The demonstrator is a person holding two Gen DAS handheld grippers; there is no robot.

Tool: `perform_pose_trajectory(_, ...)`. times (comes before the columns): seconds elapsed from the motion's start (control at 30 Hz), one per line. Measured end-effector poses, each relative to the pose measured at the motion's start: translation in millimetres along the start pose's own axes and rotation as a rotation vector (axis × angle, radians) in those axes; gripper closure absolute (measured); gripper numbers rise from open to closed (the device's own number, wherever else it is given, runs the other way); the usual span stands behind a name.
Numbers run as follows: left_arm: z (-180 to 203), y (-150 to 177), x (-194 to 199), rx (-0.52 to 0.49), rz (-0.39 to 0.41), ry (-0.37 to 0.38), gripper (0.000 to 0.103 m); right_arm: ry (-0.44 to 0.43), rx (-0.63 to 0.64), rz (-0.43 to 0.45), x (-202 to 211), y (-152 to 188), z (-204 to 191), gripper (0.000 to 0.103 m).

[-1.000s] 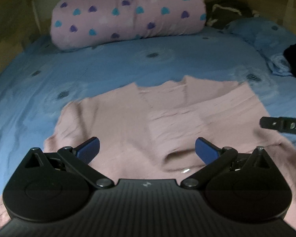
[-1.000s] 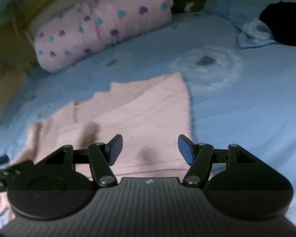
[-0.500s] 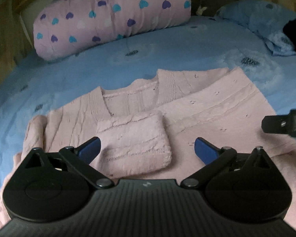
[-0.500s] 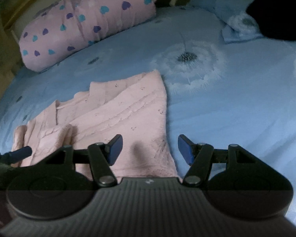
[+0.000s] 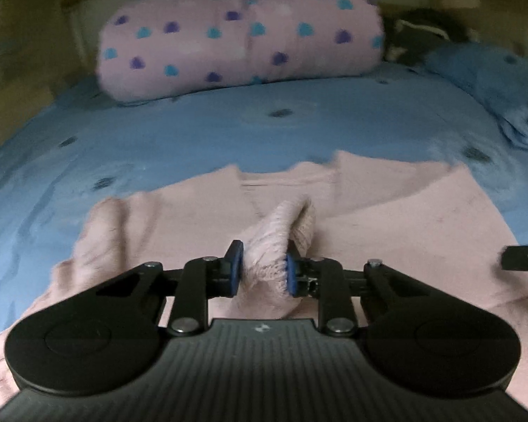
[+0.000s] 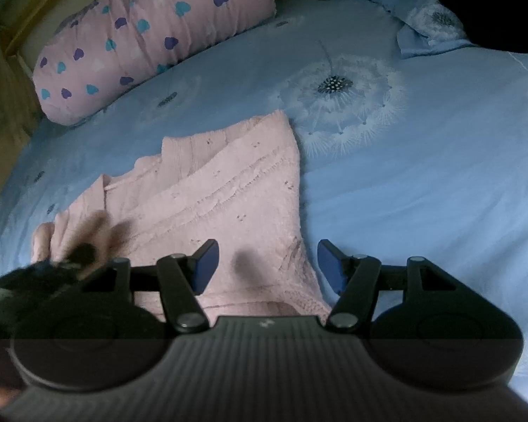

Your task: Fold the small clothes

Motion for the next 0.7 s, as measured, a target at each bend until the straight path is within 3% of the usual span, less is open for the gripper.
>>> perform_pose_trajectory(0.23, -54, 24, -10, 0.062, -0.061, -0.069, 0.073, 0.009, -0.007, -0.006, -2, 0, 1, 0.039)
perform_pose_trajectory(0.33, -71, 33, -13, 0.124, -0.081, -0.039, 0.071, 0.009, -0.002, -0.010, -3, 1, 0, 0.039)
perform_pose_trajectory(0.4, -81, 37, -12, 0.154, -0.087, -0.031, 0.066, 0.009, 0.001, -0.012, -4, 1, 0, 0.039)
perform_pose_trajectory(0.47, -90, 41, -9, 0.158, -0.102, -0.080, 0.056, 0.010, 0.002, -0.011, -4, 1, 1, 0.039)
perform_pose_trajectory(0.53, -100, 43, -3, 0.172, -0.104, -0.103, 0.053, 0.013, 0.000, -0.011, -4, 1, 2, 0.039)
perform_pose_trajectory(0.7, -115, 42, 14, 0.248, -0.080, -0.034, 0.049, 0.020, -0.007, -0.004, -4, -1, 2, 0.039)
Point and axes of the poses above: each gripper's, at about its wrist camera, not at the fingertips, and x roughly against the way its jaws point, z to its right, y to its underside, the point moved 5 cm from there along -x, roughly the way its jaws point, and after that the axes turned 11 degrees about -x, right-handed, at the moved point
